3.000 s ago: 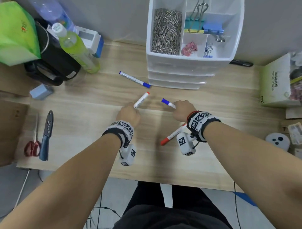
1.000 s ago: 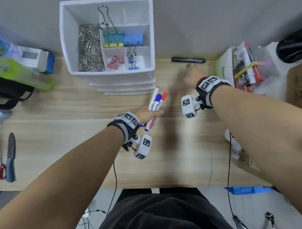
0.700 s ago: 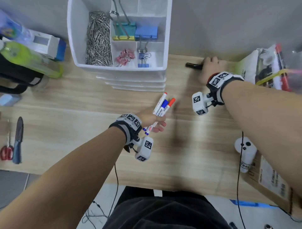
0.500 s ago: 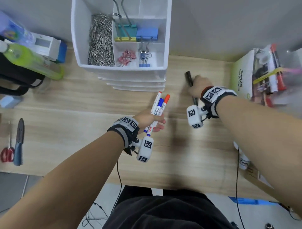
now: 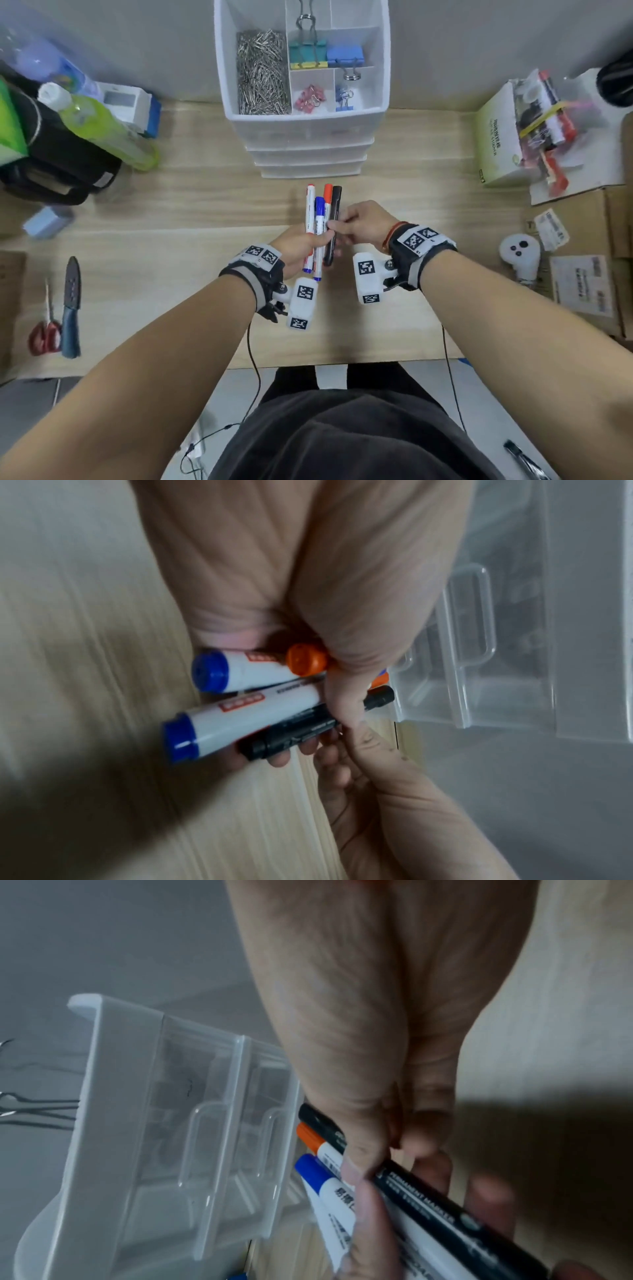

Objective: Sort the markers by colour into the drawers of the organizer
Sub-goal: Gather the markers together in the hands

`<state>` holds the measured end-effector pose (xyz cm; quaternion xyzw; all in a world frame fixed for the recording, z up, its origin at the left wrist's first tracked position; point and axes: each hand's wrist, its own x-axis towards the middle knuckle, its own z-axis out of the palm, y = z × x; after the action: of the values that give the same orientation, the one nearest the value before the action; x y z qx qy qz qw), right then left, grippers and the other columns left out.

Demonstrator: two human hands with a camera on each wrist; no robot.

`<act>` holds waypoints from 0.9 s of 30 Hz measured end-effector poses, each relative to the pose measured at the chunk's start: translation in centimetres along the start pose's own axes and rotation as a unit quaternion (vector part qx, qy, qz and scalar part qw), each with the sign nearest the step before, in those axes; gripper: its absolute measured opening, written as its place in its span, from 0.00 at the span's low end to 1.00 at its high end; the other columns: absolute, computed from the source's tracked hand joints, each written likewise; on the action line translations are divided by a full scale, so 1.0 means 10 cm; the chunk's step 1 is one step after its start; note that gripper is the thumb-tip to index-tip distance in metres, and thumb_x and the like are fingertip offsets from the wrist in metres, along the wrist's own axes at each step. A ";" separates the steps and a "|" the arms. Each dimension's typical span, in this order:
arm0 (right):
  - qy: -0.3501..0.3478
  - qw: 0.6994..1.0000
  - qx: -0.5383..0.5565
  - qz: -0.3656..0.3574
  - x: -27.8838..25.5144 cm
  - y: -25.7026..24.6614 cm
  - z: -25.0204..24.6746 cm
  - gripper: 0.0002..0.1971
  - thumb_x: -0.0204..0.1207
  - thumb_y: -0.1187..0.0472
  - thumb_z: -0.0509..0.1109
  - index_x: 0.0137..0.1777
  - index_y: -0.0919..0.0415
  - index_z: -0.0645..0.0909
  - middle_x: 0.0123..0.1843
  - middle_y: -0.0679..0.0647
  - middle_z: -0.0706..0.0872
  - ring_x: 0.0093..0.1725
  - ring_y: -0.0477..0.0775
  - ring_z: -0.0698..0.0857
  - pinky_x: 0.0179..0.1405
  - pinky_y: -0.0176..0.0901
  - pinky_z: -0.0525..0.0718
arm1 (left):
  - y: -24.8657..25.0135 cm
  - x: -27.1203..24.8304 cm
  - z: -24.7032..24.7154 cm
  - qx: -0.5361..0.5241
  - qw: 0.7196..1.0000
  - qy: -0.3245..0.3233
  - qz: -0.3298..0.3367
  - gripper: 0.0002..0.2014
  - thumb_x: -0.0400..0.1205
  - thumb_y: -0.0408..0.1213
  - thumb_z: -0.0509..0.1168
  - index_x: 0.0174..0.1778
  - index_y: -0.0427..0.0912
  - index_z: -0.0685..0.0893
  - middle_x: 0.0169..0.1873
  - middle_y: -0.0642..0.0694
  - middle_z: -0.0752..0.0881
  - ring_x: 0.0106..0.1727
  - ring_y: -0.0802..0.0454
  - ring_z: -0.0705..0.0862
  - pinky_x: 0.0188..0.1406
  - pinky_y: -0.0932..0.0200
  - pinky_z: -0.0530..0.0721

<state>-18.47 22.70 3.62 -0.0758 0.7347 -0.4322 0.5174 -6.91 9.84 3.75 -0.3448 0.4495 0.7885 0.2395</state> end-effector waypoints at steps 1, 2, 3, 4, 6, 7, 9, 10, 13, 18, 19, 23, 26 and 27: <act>0.004 1.000 -0.013 -0.001 -0.02 -0.02 0.07 0.10 0.77 0.64 0.77 0.36 0.64 0.83 0.33 0.62 0.84 0.26 0.52 0.78 0.27 0.41 0.80 | -0.03 -0.04 -0.05 0.002 1.000 -0.003 0.002 0.11 0.86 0.31 0.63 0.64 0.37 0.79 0.47 0.39 0.85 0.43 0.45 0.86 0.36 0.50 0.86; 0.004 1.000 -0.015 0.001 -0.04 -0.04 0.16 0.07 0.76 0.64 0.79 0.42 0.63 0.83 0.35 0.61 0.84 0.28 0.53 0.78 0.29 0.43 0.78 | -0.06 -0.09 -0.11 0.011 1.000 -0.003 0.004 0.09 0.85 0.30 0.64 0.61 0.37 0.78 0.45 0.40 0.84 0.40 0.47 0.85 0.32 0.53 0.84; 0.008 1.000 -0.011 0.002 -0.06 -0.07 0.24 0.10 0.74 0.64 0.80 0.51 0.62 0.81 0.38 0.59 0.85 0.30 0.54 0.78 0.30 0.44 0.77 | -0.08 -0.14 -0.17 0.022 1.000 0.000 0.005 0.08 0.85 0.29 0.65 0.59 0.38 0.78 0.42 0.41 0.83 0.37 0.49 0.85 0.29 0.56 0.83; 0.017 1.000 -0.003 0.002 -0.06 -0.10 0.31 0.19 0.73 0.64 0.81 0.60 0.60 0.77 0.41 0.58 0.85 0.33 0.56 0.80 0.31 0.45 0.78 | -0.11 -0.19 -0.22 0.034 0.999 0.004 0.005 0.08 0.84 0.29 0.65 0.58 0.38 0.77 0.39 0.42 0.83 0.35 0.50 0.85 0.28 0.57 0.83; 0.042 0.999 0.028 0.001 -0.07 -0.19 0.39 0.35 0.70 0.63 0.83 0.72 0.57 0.67 0.52 0.59 0.85 0.41 0.59 0.85 0.38 0.49 0.85 | -0.13 -0.24 -0.30 0.066 0.998 0.010 0.007 0.08 0.84 0.30 0.67 0.57 0.38 0.78 0.36 0.43 0.82 0.32 0.51 0.84 0.29 0.57 0.83; 0.046 0.998 0.042 0.002 -0.06 -0.23 0.42 0.40 0.69 0.62 0.84 0.76 0.54 0.64 0.56 0.59 0.85 0.47 0.59 0.87 0.44 0.51 0.87 | -0.15 -0.27 -0.35 0.085 0.996 0.011 0.009 0.07 0.83 0.30 0.68 0.55 0.38 0.78 0.36 0.42 0.82 0.32 0.51 0.84 0.30 0.56 0.83; 0.032 0.999 0.043 0.007 -0.05 -0.30 0.47 0.40 0.68 0.59 0.85 0.75 0.50 0.67 0.60 0.58 0.84 0.54 0.58 0.89 0.51 0.53 0.89 | -0.16 -0.32 -0.43 0.120 0.993 0.011 0.014 0.07 0.81 0.30 0.69 0.52 0.38 0.79 0.36 0.40 0.82 0.32 0.49 0.83 0.33 0.53 0.82; 0.015 0.999 0.027 0.009 -0.04 -0.34 0.49 0.34 0.68 0.59 0.84 0.72 0.51 0.72 0.59 0.58 0.86 0.54 0.57 0.90 0.48 0.50 0.89 | -0.17 -0.35 -0.45 0.132 0.991 0.007 0.018 0.08 0.81 0.30 0.70 0.52 0.37 0.79 0.36 0.40 0.82 0.31 0.48 0.83 0.33 0.52 0.81; -0.045 0.998 -0.036 -0.002 -0.01 -0.44 0.50 0.14 0.71 0.64 0.82 0.54 0.59 0.85 0.46 0.55 0.90 0.41 0.49 0.89 0.34 0.35 0.85 | -0.17 -0.40 -0.52 0.139 0.990 -0.003 0.017 0.10 0.80 0.31 0.71 0.53 0.37 0.78 0.37 0.38 0.81 0.31 0.47 0.83 0.33 0.53 0.81; -0.088 0.992 -0.089 -0.017 0.06 -0.49 0.44 0.08 0.71 0.64 0.82 0.50 0.58 0.90 0.32 0.42 0.91 0.30 0.38 0.85 0.29 0.26 0.79 | -0.19 -0.44 -0.58 0.161 0.987 0.015 0.014 0.11 0.79 0.34 0.74 0.51 0.38 0.79 0.36 0.43 0.82 0.32 0.50 0.84 0.29 0.58 0.82; -0.070 0.994 -0.084 -0.023 0.07 -0.49 0.43 0.09 0.71 0.64 0.82 0.50 0.59 0.90 0.31 0.42 0.90 0.29 0.37 0.85 0.28 0.26 0.78 | -0.19 -0.44 -0.57 0.168 0.986 0.021 0.015 0.11 0.79 0.34 0.74 0.51 0.38 0.79 0.36 0.43 0.82 0.32 0.50 0.84 0.29 0.58 0.82; -0.043 0.996 -0.079 -0.026 0.13 -0.47 0.34 0.07 0.68 0.63 0.84 0.43 0.58 0.89 0.33 0.49 0.91 0.32 0.43 0.87 0.35 0.33 0.81 | -0.17 -0.43 -0.56 0.191 0.981 0.022 -0.003 0.12 0.79 0.37 0.74 0.53 0.38 0.81 0.40 0.37 0.83 0.35 0.47 0.83 0.31 0.57 0.79; -0.045 0.996 -0.071 -0.034 0.13 -0.43 0.28 0.07 0.70 0.67 0.82 0.44 0.61 0.88 0.32 0.49 0.91 0.32 0.43 0.89 0.38 0.32 0.84 | -0.15 -0.40 -0.53 0.197 0.980 0.012 -0.008 0.09 0.80 0.37 0.72 0.52 0.40 0.81 0.42 0.35 0.81 0.38 0.43 0.79 0.26 0.60 0.75; -0.042 0.996 -0.063 -0.040 0.12 -0.43 0.26 0.06 0.71 0.68 0.81 0.45 0.62 0.88 0.31 0.47 0.91 0.31 0.41 0.89 0.36 0.31 0.84 | -0.14 -0.39 -0.52 0.200 0.980 0.013 -0.012 0.08 0.81 0.38 0.72 0.51 0.41 0.82 0.42 0.36 0.81 0.38 0.44 0.79 0.27 0.60 0.75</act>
<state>-18.29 17.93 5.57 -0.1554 0.7344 -0.4019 0.5244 -1.74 5.71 4.10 -0.3056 0.5969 0.6755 0.3067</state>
